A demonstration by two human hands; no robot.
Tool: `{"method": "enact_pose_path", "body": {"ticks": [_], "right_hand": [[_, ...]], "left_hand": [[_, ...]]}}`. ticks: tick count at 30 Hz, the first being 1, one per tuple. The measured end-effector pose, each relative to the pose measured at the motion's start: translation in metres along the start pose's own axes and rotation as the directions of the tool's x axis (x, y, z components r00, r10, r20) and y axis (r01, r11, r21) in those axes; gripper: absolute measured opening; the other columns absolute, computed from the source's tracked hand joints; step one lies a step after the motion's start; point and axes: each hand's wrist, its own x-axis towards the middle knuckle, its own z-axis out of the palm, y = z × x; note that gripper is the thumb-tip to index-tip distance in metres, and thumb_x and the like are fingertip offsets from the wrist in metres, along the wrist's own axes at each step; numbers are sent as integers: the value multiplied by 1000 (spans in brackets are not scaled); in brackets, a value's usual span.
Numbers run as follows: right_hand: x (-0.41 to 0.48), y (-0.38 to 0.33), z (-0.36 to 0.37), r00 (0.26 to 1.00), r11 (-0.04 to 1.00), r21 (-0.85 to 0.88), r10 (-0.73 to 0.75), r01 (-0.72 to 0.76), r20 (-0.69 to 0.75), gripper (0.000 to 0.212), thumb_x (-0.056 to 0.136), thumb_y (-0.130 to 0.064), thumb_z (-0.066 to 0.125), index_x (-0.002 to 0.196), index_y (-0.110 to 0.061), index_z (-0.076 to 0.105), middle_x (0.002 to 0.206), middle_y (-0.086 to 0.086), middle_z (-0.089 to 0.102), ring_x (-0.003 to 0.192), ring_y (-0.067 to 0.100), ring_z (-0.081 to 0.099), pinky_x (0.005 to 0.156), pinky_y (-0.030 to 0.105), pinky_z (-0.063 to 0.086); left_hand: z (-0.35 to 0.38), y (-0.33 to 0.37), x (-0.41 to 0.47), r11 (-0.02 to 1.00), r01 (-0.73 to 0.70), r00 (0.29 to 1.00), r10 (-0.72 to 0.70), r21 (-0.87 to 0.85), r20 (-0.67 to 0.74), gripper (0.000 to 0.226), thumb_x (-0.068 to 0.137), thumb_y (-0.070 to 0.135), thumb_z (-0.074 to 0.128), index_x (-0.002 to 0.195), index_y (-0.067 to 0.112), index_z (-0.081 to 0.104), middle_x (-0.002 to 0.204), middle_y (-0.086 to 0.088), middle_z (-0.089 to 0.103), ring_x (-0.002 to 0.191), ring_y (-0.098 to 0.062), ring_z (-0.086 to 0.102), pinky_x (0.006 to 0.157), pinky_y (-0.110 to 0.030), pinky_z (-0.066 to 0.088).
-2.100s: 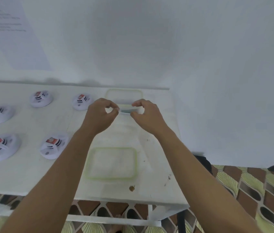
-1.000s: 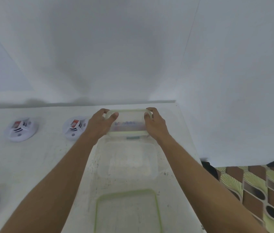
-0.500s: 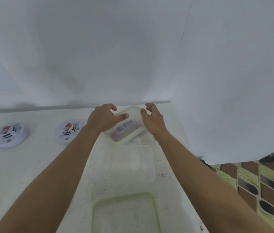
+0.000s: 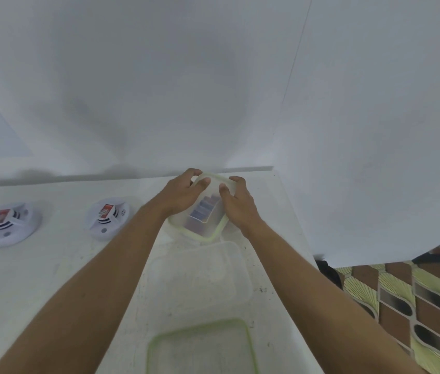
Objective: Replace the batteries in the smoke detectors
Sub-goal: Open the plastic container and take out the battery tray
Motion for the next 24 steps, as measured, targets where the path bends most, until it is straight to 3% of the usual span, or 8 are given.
{"method": "enact_pose_path", "body": {"ticks": [5,12,16,20,22,24], "right_hand": [[1,0,-2,1000,1000,-25,-10,11,21,40,107,-34,40,143,-17,36,132,6,57,107,20,56,84,28,39],[3,0,0,1000,1000,-13,-14,14,20,39,107,-34,41,141,-17,37,129,5,57,105,19,55,80,26,39],[5,0,-2,1000,1000,-13,-9,10,25,38,107,-33,42,141,-18,38,127,4,56,103,18,54,71,20,39],[7,-4,1,1000,1000,-14,3,-3,26,49,106,-34,44,150,-18,32,142,8,50,121,23,53,96,31,43],[6,-7,1,1000,1000,11,25,-25,4,57,105,-36,45,155,-17,25,151,9,42,135,27,47,111,38,40],[4,-8,-1,999,998,37,46,-45,-15,60,105,-37,44,157,-16,22,156,10,36,141,27,41,116,41,35]], "left_hand": [[0,-8,8,991,47,997,-39,-127,62,45,92,61,52,130,38,47,107,1,63,99,-20,63,91,-38,52],[0,-12,11,954,108,983,-61,-278,171,38,90,62,55,122,43,45,117,-2,67,102,-26,69,95,-50,53],[-1,-13,11,963,82,996,-68,-255,63,41,88,61,60,122,41,49,119,2,63,104,-21,65,94,-45,53],[-1,-12,7,960,72,997,-71,-271,13,40,90,54,61,123,35,51,110,2,61,100,-18,62,91,-36,52],[-3,-12,8,954,72,995,-90,-290,-49,38,90,50,64,122,31,55,103,2,58,94,-18,61,86,-33,50],[-6,-17,10,950,79,981,-128,-301,-147,34,90,44,67,117,26,60,97,-1,57,88,-19,59,78,-31,48]]}}
